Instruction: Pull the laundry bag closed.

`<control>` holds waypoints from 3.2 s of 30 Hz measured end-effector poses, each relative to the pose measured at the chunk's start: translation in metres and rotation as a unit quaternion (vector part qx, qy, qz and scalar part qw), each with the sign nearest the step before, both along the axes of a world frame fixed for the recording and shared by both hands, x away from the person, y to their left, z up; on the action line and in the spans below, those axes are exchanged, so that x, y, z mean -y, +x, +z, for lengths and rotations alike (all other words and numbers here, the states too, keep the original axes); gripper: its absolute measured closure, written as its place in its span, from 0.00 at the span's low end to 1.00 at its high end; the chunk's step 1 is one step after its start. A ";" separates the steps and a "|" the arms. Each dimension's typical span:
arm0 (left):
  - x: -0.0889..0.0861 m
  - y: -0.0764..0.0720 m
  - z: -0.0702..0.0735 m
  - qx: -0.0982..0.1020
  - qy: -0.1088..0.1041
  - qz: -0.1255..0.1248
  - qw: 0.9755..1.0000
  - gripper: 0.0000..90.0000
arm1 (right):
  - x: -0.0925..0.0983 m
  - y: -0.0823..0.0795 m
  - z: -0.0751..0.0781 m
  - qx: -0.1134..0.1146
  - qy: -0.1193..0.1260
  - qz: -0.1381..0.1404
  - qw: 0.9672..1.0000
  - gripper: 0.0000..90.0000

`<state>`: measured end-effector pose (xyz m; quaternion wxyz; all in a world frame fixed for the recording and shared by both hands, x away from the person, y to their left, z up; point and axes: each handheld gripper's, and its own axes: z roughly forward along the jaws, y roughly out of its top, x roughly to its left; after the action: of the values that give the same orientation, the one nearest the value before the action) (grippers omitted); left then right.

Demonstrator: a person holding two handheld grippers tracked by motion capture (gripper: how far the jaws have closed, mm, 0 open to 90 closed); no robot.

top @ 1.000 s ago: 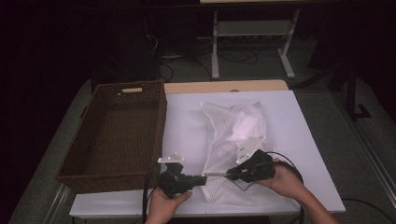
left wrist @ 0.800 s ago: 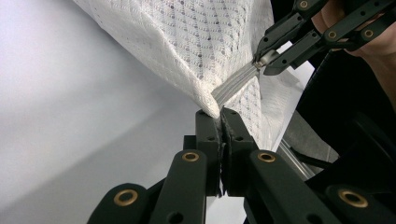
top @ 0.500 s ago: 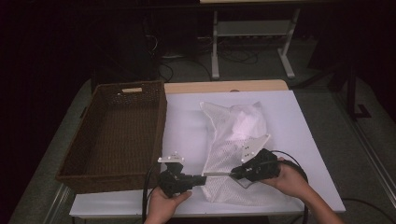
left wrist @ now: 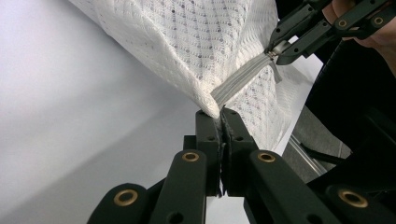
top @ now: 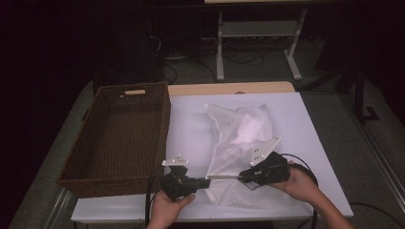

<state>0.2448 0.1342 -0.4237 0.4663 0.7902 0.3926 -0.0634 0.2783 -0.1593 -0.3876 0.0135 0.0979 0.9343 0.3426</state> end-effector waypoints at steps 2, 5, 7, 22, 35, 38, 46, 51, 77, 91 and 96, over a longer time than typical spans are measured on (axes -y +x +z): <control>0.000 0.000 -0.001 0.000 0.002 0.001 1.000 0.97 | 0.003 0.000 0.000 0.000 0.001 -0.002 1.000 0.91; -0.001 0.001 -0.001 0.001 0.003 0.003 1.000 0.97 | 0.007 -0.001 0.000 0.000 0.001 -0.009 1.000 0.90; -0.002 0.001 -0.001 0.002 0.005 0.003 1.000 0.97 | 0.010 -0.001 -0.001 0.002 0.002 -0.011 1.000 0.91; -0.004 0.000 -0.003 0.006 0.018 0.006 1.000 0.97 | 0.026 -0.003 -0.003 -0.001 0.005 -0.025 1.000 0.91; -0.004 0.000 -0.004 0.008 0.025 0.007 1.000 0.97 | 0.044 -0.005 -0.006 -0.003 0.005 -0.039 0.999 0.91; -0.003 0.000 -0.005 0.008 0.025 0.007 1.000 0.97 | 0.048 -0.004 -0.008 -0.004 0.006 -0.043 0.999 0.90; -0.002 -0.001 -0.003 0.013 0.037 0.001 0.999 0.97 | 0.059 -0.007 -0.013 -0.007 0.007 -0.053 0.999 0.91; -0.002 -0.001 -0.003 0.013 0.039 0.002 0.999 0.97 | 0.067 -0.008 -0.013 -0.007 0.009 -0.061 0.998 0.91; -0.002 0.001 -0.003 0.013 0.048 0.003 0.999 0.97 | 0.105 -0.013 -0.020 -0.012 0.017 -0.102 0.995 0.91; -0.002 0.000 -0.004 0.014 0.050 0.002 0.999 0.97 | 0.125 -0.016 -0.026 -0.017 0.021 -0.121 0.992 0.90; -0.002 0.000 -0.003 0.016 0.054 0.002 0.998 0.97 | 0.130 -0.017 -0.027 -0.017 0.020 -0.124 0.992 0.90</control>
<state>0.2447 0.1357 -0.4269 0.4294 0.8143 0.3895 -0.0280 0.2615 -0.2890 -0.4144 0.0379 0.2195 0.9078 0.3554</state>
